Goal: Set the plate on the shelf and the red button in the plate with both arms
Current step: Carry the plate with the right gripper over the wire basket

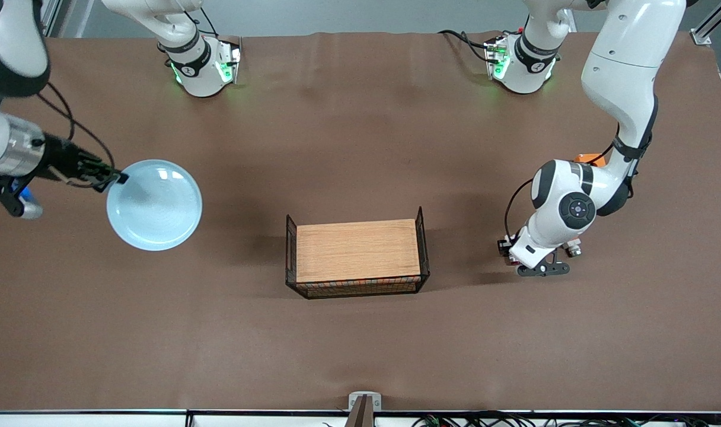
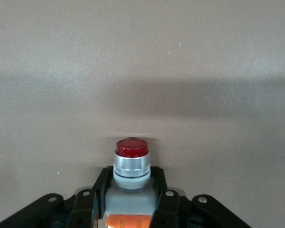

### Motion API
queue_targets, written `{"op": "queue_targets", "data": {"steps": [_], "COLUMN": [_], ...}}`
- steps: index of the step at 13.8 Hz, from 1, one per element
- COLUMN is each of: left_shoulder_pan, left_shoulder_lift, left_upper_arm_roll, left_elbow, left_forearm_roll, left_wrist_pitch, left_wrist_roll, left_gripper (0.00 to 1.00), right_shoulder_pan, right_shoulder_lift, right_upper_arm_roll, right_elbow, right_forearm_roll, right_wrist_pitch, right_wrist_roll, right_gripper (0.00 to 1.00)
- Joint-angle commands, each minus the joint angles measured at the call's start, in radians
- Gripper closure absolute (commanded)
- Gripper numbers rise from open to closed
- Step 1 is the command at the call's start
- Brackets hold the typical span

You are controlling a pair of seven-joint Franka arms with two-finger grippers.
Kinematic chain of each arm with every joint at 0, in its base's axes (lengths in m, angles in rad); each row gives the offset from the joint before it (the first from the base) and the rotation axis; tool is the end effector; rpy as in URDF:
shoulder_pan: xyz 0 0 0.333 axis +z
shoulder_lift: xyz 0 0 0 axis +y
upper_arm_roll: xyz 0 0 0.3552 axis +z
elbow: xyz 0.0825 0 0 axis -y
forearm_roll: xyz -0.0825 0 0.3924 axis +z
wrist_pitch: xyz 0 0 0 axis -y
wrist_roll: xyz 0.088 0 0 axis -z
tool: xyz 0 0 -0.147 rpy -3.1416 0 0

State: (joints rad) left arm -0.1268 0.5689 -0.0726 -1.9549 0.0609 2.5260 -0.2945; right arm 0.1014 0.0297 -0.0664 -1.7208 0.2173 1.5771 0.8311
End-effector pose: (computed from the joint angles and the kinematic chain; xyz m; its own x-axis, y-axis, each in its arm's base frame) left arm 0.6315 -0.1258 0.1698 0.9984 0.0569 0.0032 0.0569 -0.9984 0.0049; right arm 0.5543 0.0514 0.5400 0.6604 -0.7001 -0.2716 -0.7301 -0.6832 -0.0142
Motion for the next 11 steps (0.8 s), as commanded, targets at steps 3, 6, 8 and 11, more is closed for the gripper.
{"op": "queue_targets", "data": {"steps": [3,6,8,11], "left_shoulder_pan": [0.01,0.01,0.009,0.007], "left_shoulder_lift": [-0.063,-0.093,-0.093,-0.093], "left_upper_arm_roll": [-0.001,0.0,0.0,-0.001], "left_elbow": [-0.002,0.027,0.076,0.152], "left_forearm_roll": [0.004,0.004,0.004,-0.013], "left_wrist_pitch": [-0.007,-0.033,-0.081,-0.191], "left_wrist_roll": [-0.093,-0.181,-0.228,-0.316], "left_gripper": [0.75,0.75,0.75,0.75], "right_shoulder_pan": [0.239,0.394,0.476,0.584], "right_shoulder_lift": [-0.028,-0.018,0.013,0.099], "right_upper_arm_roll": [-0.001,-0.001,-0.001,-0.001], "right_elbow": [0.055,0.07,0.079,0.116], "right_forearm_roll": [0.01,0.008,-0.002,-0.051], "right_wrist_pitch": [0.012,0.108,0.18,0.267], "right_wrist_roll": [0.498,0.765,0.929,1.158], "right_gripper": [1.0,1.0,1.0,1.0]}}
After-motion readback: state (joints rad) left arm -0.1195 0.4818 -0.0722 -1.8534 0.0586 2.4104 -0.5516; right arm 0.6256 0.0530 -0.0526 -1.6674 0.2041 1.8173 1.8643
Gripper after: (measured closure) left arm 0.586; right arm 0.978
